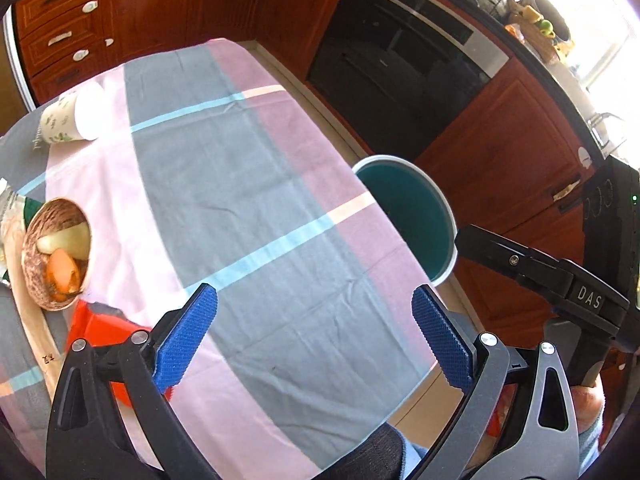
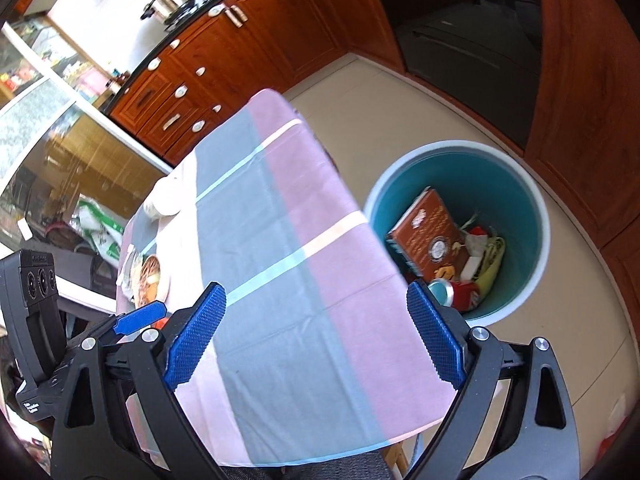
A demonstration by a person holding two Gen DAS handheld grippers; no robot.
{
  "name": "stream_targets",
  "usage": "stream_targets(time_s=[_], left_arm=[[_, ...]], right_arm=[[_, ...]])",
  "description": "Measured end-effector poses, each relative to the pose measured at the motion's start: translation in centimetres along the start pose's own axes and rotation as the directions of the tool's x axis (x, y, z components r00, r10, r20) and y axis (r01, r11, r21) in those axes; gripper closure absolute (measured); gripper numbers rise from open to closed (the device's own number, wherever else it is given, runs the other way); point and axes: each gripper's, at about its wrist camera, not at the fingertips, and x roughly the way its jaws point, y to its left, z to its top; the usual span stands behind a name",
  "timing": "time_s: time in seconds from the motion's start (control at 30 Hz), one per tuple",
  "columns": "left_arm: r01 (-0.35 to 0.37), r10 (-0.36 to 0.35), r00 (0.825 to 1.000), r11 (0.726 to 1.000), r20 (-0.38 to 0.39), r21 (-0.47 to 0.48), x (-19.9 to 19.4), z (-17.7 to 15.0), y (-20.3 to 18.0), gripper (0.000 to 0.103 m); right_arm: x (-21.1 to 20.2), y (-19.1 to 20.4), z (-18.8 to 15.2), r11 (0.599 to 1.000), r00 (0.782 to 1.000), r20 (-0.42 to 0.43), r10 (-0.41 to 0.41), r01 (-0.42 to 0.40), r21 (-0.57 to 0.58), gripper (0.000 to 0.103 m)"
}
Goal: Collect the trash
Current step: 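Grasp the red Ovaltine snack bag with the right gripper while the left gripper grasps the orange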
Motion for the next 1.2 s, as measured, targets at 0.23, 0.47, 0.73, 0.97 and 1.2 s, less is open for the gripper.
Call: stream_targets(time_s=[0.23,0.47,0.73,0.97,1.2], left_arm=[[-0.068,0.071,0.997,0.995,0.038,-0.076,-3.4,-3.0,7.1,0.005],[-0.134,0.148,0.987,0.974,0.062,-0.185,-5.9,-6.2,15.0,0.005],[-0.197,0.221,0.973,0.945,0.067,-0.261,-7.3,-8.6,21.7,0.005],[-0.186,0.218,0.973,0.937,0.077,-0.297,-7.5,-9.0,24.2,0.005],[-0.17,0.196,0.979,0.942,0.064,-0.288,-6.6,-8.6,24.8,0.005]], right_arm=[[2.4,6.7,-2.0,0.994,0.998,-0.065,0.027,-0.034,-0.108,0.015],[6.2,13.6,-4.9,0.969,0.987,-0.152,0.045,-0.08,-0.232,0.015],[10.4,19.5,-7.7,0.92,0.973,-0.231,0.007,-0.096,-0.379,0.015],[13.8,22.7,-9.6,0.856,0.961,-0.268,-0.074,-0.077,-0.511,0.015],[16.6,24.1,-10.9,0.805,0.951,-0.27,-0.151,-0.04,-0.592,0.015]])
